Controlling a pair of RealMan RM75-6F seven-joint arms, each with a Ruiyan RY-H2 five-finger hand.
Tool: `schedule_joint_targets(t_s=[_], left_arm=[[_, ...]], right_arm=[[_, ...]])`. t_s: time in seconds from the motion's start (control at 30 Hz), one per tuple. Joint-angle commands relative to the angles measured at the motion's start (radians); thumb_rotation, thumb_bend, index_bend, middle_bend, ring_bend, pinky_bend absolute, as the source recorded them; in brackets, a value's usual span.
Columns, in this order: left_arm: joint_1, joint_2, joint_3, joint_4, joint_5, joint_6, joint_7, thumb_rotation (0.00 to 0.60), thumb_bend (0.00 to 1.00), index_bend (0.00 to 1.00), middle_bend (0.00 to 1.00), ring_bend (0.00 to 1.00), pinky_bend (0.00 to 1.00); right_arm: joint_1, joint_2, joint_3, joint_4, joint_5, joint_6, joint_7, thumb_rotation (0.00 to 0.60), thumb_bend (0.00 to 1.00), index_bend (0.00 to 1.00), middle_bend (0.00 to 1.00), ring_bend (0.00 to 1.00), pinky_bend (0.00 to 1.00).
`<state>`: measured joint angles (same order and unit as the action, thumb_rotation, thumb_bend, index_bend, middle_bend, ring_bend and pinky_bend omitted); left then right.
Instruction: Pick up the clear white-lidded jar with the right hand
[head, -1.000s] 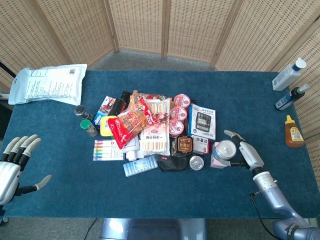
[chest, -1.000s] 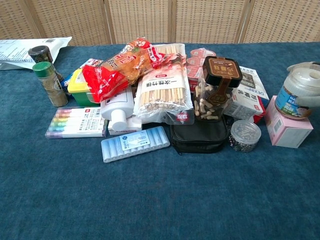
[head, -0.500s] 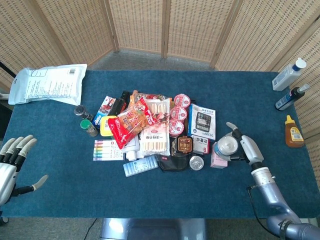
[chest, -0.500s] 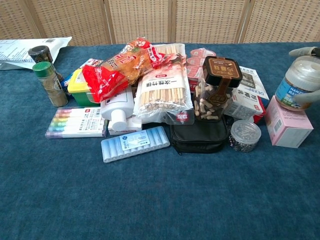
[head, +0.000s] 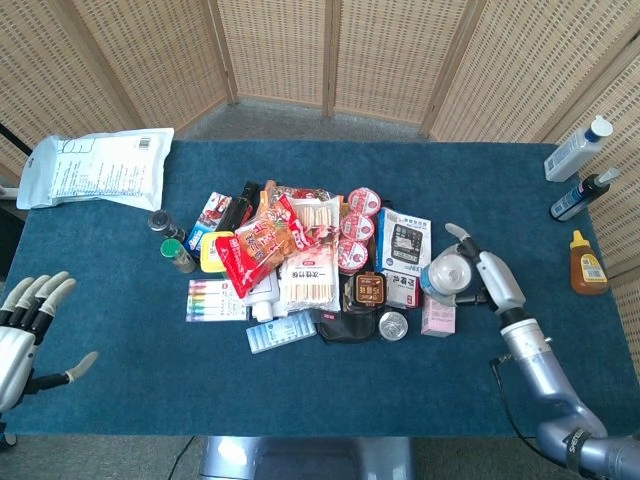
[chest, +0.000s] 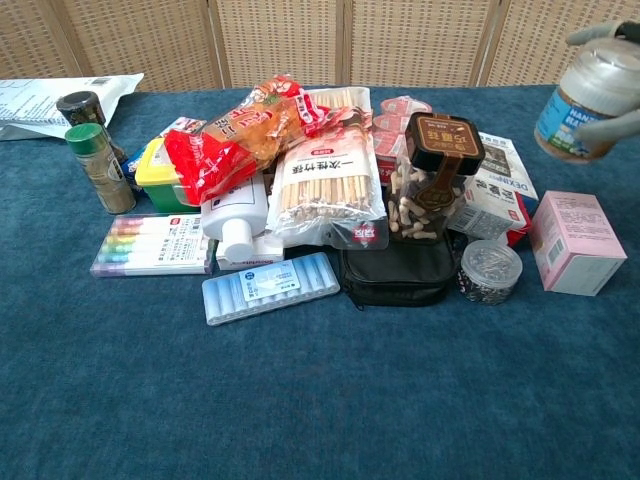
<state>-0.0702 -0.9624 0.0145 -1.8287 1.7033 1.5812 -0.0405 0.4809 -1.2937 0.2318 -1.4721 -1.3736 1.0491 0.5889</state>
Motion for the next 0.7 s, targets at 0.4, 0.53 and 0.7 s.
schedule_joint_targets(t_s=[0.4,0.53,0.7], left_arm=[[0.011,-0.017,0.015,0.052,0.019,0.017,-0.049,0.408,0.28,0.0,0.05,0.0,0.0],[0.013,-0.03,0.017,0.075,0.012,0.014,-0.069,0.41,0.28,0.0,0.05,0.0,0.0],[0.013,-0.039,0.016,0.088,0.009,0.016,-0.078,0.411,0.28,0.0,0.05,0.0,0.0]], right_arm=[[0.133,0.15,0.165,-0.267,0.098,-0.047,-0.169,0.6,0.11,0.05,0.58,0.46,0.32],[0.173,0.174,0.202,-0.307,0.145,-0.074,-0.21,0.6,0.11,0.05,0.58,0.46,0.32],[0.199,0.188,0.218,-0.334,0.186,-0.084,-0.245,0.6,0.11,0.05,0.58,0.46,0.32]])
